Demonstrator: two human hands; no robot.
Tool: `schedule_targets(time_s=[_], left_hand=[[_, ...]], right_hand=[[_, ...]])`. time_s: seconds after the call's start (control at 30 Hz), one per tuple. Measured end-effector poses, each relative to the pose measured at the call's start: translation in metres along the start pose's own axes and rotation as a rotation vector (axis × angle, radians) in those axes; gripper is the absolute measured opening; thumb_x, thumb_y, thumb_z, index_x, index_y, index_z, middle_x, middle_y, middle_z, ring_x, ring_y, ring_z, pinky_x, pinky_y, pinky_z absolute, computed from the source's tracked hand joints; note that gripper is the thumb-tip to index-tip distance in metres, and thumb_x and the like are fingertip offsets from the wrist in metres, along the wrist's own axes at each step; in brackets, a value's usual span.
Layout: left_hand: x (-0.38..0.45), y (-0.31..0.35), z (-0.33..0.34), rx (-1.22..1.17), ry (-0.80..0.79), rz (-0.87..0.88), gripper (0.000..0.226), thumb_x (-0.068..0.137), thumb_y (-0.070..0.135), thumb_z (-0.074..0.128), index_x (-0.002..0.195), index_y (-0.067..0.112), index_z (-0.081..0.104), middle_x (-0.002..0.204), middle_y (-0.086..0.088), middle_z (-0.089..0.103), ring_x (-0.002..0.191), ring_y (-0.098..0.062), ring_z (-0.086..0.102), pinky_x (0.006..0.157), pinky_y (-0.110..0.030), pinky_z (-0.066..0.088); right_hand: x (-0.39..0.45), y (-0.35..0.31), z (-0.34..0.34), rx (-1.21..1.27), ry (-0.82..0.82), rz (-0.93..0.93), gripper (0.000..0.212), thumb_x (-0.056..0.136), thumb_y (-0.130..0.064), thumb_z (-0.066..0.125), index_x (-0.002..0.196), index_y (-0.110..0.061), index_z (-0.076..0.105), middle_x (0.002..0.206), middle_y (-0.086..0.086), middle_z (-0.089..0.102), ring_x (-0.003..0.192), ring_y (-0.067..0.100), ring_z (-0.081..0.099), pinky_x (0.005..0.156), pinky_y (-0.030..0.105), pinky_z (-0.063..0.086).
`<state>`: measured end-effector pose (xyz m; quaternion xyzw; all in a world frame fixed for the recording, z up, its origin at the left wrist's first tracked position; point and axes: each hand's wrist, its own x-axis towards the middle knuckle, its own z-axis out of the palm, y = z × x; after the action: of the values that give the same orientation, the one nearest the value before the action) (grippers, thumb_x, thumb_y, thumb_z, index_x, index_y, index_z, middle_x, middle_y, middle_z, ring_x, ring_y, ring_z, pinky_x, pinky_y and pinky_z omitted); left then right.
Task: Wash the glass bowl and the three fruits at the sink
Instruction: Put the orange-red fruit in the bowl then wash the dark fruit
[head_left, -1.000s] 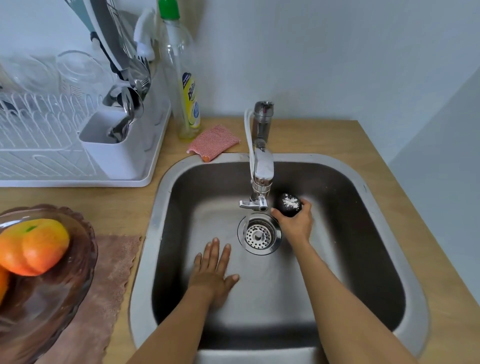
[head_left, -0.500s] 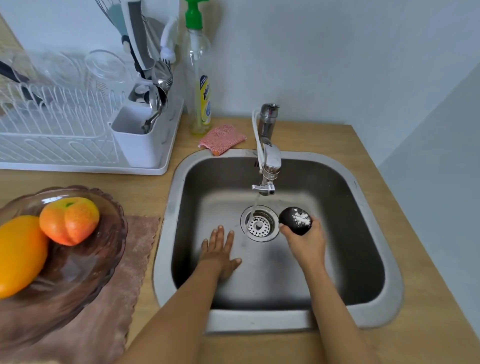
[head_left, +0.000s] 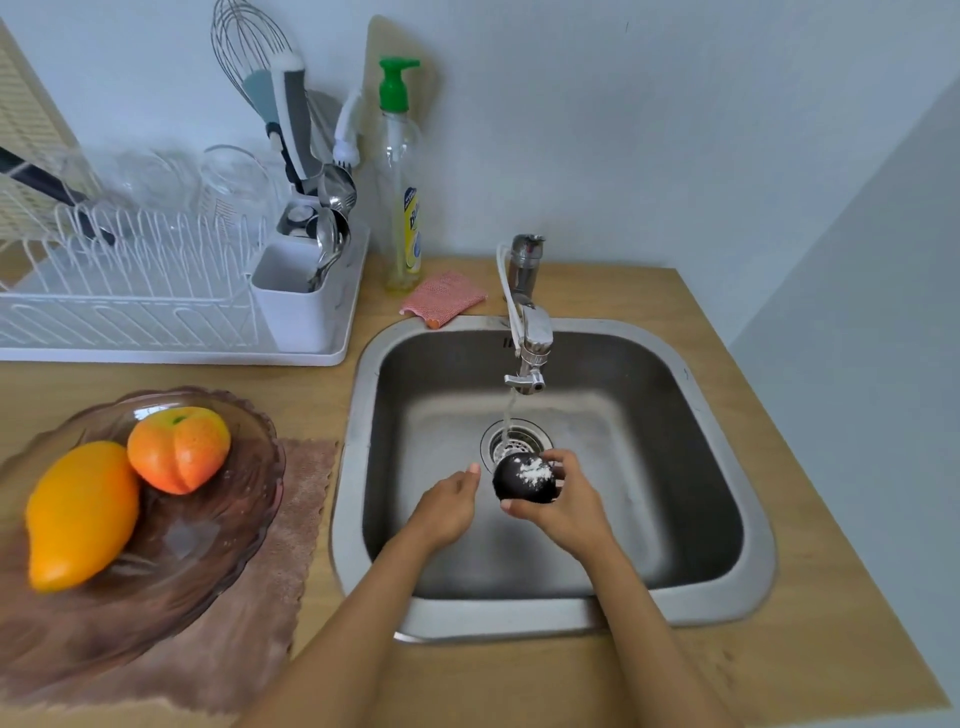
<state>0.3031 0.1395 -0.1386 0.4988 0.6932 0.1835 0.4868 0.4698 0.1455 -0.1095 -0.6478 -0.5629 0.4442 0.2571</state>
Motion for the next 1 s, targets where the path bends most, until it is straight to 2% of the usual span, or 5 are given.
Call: schedule_targets(time_s=[0.17, 0.47, 0.6, 0.83, 1.0], left_hand=[[-0.015, 0.007, -0.003, -0.323, -0.057, -0.070, 0.055, 0.096, 0.061, 0.022, 0.121, 0.024, 0.056, 0.113, -0.005, 0.067, 0.098, -0.021, 0.066, 0.078, -0.034, 0.058], [-0.002, 0.014, -0.008, -0.420, 0.095, 0.026, 0.047, 0.100, 0.050, 0.028, 0.130, 0.022, 0.051, 0.120, -0.009, 0.061, 0.092, -0.021, 0.061, 0.061, -0.021, 0.046], [0.007, 0.015, -0.005, -0.395, 0.147, 0.076, 0.043, 0.101, 0.048, 0.027, 0.132, 0.026, 0.047, 0.128, -0.007, 0.057, 0.110, -0.022, 0.058, 0.071, -0.023, 0.051], [0.019, 0.014, 0.004, -0.284, 0.105, 0.109, 0.041, 0.101, 0.050, 0.021, 0.127, 0.030, 0.046, 0.123, -0.004, 0.058, 0.113, -0.021, 0.055, 0.101, -0.042, 0.047], [0.031, 0.011, 0.002, -0.353, 0.146, 0.063, 0.052, 0.095, 0.063, 0.018, 0.125, 0.032, 0.046, 0.123, -0.007, 0.058, 0.115, -0.024, 0.056, 0.104, -0.046, 0.045]], right_hand=[[-0.008, -0.004, 0.021, -0.064, -0.155, -0.079, 0.077, 0.057, -0.030, 0.091, 0.121, -0.030, 0.046, 0.107, -0.010, 0.058, 0.094, 0.012, 0.061, 0.076, 0.012, 0.043], [0.005, -0.011, 0.012, 0.406, -0.210, 0.083, 0.029, 0.096, -0.033, 0.056, 0.124, -0.030, 0.062, 0.120, -0.001, 0.065, 0.107, 0.014, 0.063, 0.082, 0.023, 0.050], [0.019, -0.018, 0.018, 0.478, -0.114, 0.175, 0.014, 0.095, -0.037, 0.056, 0.101, -0.030, 0.067, 0.107, -0.003, 0.070, 0.097, 0.017, 0.066, 0.079, 0.029, 0.054], [0.041, -0.016, 0.035, 0.205, 0.155, 0.143, 0.020, 0.088, -0.042, 0.059, 0.092, -0.023, 0.064, 0.095, 0.002, 0.070, 0.087, 0.022, 0.068, 0.045, 0.020, 0.047], [0.039, -0.010, 0.033, 0.246, 0.055, 0.079, 0.024, 0.089, -0.040, 0.062, 0.105, -0.023, 0.066, 0.099, 0.004, 0.071, 0.085, 0.018, 0.070, 0.054, 0.025, 0.058]])
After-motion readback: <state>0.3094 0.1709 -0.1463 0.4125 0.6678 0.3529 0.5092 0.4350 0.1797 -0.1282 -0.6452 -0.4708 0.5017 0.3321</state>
